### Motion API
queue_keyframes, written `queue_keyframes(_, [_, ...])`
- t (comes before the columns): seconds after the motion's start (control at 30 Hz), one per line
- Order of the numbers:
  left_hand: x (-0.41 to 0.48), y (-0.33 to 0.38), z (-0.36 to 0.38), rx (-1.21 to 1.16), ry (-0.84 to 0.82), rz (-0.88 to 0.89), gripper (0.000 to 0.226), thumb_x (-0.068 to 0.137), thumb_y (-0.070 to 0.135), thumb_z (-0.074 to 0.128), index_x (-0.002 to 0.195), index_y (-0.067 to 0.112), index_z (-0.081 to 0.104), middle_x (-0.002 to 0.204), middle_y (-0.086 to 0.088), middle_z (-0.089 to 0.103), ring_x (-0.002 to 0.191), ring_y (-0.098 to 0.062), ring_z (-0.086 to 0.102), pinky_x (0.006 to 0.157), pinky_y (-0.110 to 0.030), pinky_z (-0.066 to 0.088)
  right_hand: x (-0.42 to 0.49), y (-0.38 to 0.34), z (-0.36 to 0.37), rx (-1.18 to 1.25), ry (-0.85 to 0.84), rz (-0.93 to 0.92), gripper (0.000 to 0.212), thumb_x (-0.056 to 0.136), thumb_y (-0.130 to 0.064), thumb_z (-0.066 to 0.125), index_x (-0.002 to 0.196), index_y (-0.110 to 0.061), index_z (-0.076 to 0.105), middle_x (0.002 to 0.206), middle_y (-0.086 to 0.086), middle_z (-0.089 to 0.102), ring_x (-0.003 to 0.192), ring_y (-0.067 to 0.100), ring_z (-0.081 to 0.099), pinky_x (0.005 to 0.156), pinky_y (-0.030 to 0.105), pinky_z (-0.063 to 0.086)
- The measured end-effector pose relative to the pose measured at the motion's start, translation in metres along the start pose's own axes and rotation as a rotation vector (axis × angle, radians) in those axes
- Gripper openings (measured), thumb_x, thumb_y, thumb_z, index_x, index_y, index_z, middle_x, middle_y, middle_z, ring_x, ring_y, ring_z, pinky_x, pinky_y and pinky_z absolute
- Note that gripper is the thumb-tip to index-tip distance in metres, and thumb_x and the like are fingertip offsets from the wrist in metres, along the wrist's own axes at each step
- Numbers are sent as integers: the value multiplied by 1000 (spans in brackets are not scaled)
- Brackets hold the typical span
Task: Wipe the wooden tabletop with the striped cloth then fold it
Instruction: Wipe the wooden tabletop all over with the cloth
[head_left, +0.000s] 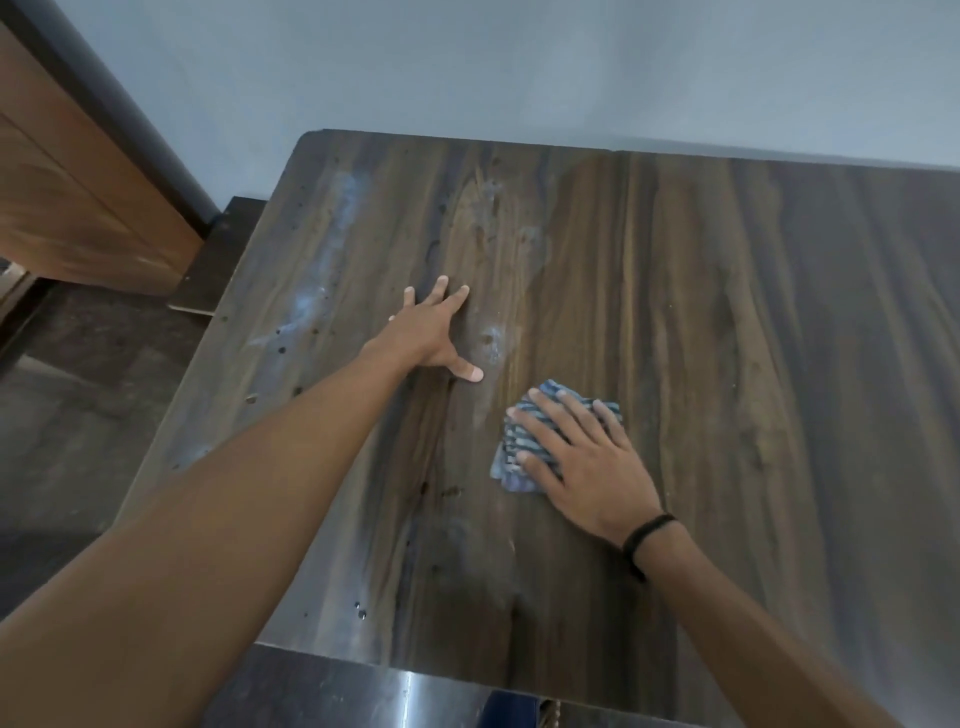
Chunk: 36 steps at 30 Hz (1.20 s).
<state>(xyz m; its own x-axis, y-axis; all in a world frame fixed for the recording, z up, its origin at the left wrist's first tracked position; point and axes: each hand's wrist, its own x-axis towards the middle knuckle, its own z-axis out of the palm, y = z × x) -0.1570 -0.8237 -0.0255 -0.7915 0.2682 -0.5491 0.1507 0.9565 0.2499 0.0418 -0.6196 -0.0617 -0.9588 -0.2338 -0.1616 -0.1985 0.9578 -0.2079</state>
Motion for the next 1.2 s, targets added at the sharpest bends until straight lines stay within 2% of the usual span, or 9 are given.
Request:
queue_keyframes(0.13, [2, 0, -4, 2, 5, -14, 139, 58, 55, 90, 158, 36, -4, 165, 8, -18, 150, -41, -14, 118, -64, 16, 28, 2, -1, 45, 102, 276, 61, 99, -61, 17, 157, -44, 23, 167, -10, 19, 155, 17, 12, 124, 43, 1])
queue_keyframes(0.3, [0, 2, -1, 21, 22, -11, 138, 58, 56, 90, 159, 35, -4, 165, 8, -16, 150, -42, -11, 118, -62, 18, -19, -30, 15, 1, 32, -28, 55, 103, -57, 25, 156, -42, 27, 166, -11, 23, 154, 17, 18, 125, 45, 8])
queue_keyframes(0.5, [3, 0, -2, 27, 38, -16, 140, 55, 56, 90, 159, 36, -2, 166, 7, -14, 150, -43, -9, 118, -62, 16, 8, -4, 5, 62, 81, 254, 56, 104, -57, 25, 158, -43, 19, 168, -11, 15, 155, 16, 8, 125, 44, 1])
queue_keyframes(0.63, [2, 1, -1, 34, 36, -8, 138, 57, 56, 90, 159, 35, -1, 166, 6, -13, 150, -43, -9, 118, -61, 16, -40, -16, 16, -20, 46, -38, 56, 103, -57, 25, 156, -42, 26, 166, -11, 24, 153, 17, 19, 124, 46, 11])
queue_keyframes(0.7, [0, 2, -1, 37, 45, -11, 138, 57, 56, 90, 159, 35, -1, 166, 6, -13, 150, -43, -8, 118, -62, 17, -48, 4, 13, -24, 51, 4, 57, 101, -59, 22, 156, -44, 26, 166, -14, 23, 154, 14, 18, 124, 43, 10])
queue_keyframes(0.8, [1, 2, -5, 42, 35, -6, 139, 57, 57, 89, 159, 34, -1, 166, 5, -12, 150, -44, -8, 118, -62, 15, -27, -5, 10, 71, 76, 270, 58, 101, -59, 20, 157, -45, 19, 168, -12, 16, 155, 16, 9, 125, 44, 2])
queue_keyframes(0.97, [-9, 1, 5, 9, 57, 3, 131, 61, 57, 87, 160, 30, 4, 167, 4, -9, 150, -44, -9, 116, -66, 15, -76, -40, 30, -45, 60, -67, 54, 103, -57, 25, 156, -43, 28, 166, -11, 24, 153, 16, 20, 124, 47, 13])
queue_keyframes(1.13, [-32, -3, 18, 19, 48, 29, 130, 62, 67, 81, 159, 34, 1, 166, 9, -13, 149, -43, -13, 115, -69, 12, -68, -53, 30, 57, 160, 302, 55, 103, -57, 27, 155, -41, 32, 165, -8, 27, 153, 20, 22, 125, 48, 11])
queue_keyframes(1.2, [-36, -6, 25, 8, -1, 24, 134, 59, 68, 81, 158, 37, -4, 165, 10, -17, 149, -43, -15, 116, -69, 12, -91, -80, 41, 8, 127, 112, 54, 105, -55, 28, 157, -42, 29, 166, -9, 24, 154, 19, 20, 125, 48, 11])
